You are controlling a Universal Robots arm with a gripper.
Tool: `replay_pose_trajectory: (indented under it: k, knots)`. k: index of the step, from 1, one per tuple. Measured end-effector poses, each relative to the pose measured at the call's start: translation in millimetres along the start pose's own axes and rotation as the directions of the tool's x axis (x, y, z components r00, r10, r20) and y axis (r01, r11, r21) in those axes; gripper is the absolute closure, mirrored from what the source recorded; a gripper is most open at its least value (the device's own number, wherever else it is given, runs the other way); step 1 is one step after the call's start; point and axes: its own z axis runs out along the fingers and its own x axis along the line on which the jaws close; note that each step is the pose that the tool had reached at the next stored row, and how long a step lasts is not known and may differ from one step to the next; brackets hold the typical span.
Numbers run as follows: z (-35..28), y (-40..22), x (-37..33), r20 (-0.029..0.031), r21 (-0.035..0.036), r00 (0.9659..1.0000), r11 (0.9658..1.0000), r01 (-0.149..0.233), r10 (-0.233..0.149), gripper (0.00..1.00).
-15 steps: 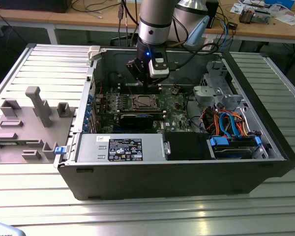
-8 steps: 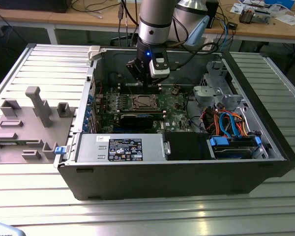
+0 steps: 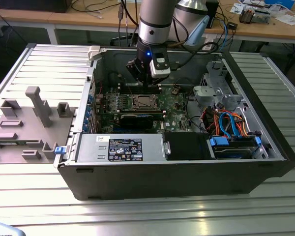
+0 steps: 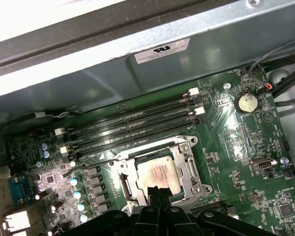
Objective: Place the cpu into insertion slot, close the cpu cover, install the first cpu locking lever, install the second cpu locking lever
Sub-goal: 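Install the first cpu locking lever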
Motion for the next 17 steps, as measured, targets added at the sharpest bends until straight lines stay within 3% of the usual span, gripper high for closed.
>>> replay_pose_trajectory:
  k: [17]
  knots:
    - [0.0, 0.0, 0.0, -0.0007, 0.0025, 0.9989, 0.9989, 0.047, -0.046, 0.89]
